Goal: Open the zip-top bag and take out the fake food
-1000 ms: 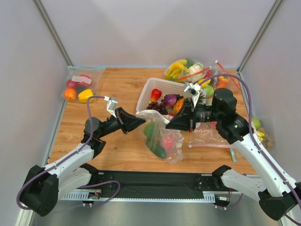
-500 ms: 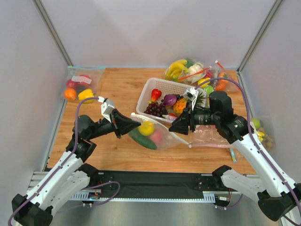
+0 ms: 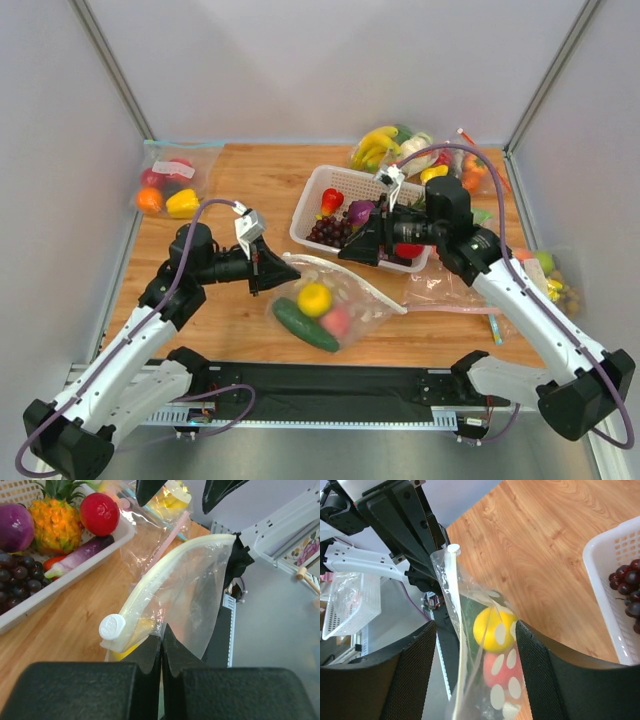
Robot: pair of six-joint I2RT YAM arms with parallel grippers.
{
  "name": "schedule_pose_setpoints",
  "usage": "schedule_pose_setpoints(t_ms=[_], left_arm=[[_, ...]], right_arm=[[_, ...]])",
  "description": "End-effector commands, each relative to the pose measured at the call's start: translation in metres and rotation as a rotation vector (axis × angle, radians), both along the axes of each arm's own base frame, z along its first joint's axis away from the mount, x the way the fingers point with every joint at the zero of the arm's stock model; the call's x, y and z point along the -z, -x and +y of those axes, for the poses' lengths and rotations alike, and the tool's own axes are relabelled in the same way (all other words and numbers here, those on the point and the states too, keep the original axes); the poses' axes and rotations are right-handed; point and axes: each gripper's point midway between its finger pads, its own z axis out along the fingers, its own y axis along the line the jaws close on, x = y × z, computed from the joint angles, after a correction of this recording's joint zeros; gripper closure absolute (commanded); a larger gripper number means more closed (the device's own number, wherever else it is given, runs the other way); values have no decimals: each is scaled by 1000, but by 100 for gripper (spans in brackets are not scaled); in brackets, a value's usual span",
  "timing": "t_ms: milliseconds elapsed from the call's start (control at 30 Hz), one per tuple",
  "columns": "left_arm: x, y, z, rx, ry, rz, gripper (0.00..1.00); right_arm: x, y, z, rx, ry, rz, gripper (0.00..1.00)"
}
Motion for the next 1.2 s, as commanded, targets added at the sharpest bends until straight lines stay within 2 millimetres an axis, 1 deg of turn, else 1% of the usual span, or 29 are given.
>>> schedule_pose_setpoints(t_ms=[0,67,100,200,267,333,367,433,467,533,700,900,967,1100,1133,1167], left_arm=[[-10,0,-1,32,-28,-79,100],[-6,2,-4,53,-36,-78,100],[-6,3,-5,61,-37,-80,100],[0,7,-10,76,-51,-85,100],[2,10,-13,81,-57,-95,100],[6,10,-15,76,-71,-97,100],[7,9,-15,74,-78,-97,100],[11,8,-16,66,-89,-91,100],[12,8,-15,66,-95,-87,100],[15,6,-16,57,-110,-85,100],[20,5,-17,53,-133,-84,100],[24,3,-17,45,-151,-78,100],[24,3,-17,44,-150,-84,100],[24,4,-17,42,-151,-87,100],[23,4,-17,42,-151,-87,100],[23,5,-17,44,-150,-92,100]], right_arm=[[-13,-7,21,-19,-53,0,34],[-9,-7,29,-40,-60,17,34],[-2,-7,34,-47,-55,48,34],[2,-9,44,-68,-80,80,34],[-2,-11,49,-89,-102,81,34],[4,-12,57,-107,-97,105,34],[10,-14,61,-111,-86,122,34],[12,-12,67,-130,-82,136,35],[17,-10,72,-146,-75,151,36],[19,-4,78,-175,-71,163,39],[14,8,83,-224,-92,169,46],[3,22,87,-274,-134,169,50],[7,24,89,-282,-126,178,51],[17,24,94,-278,-106,190,53],[26,24,96,-276,-79,217,53],[28,22,97,-267,-71,201,53]])
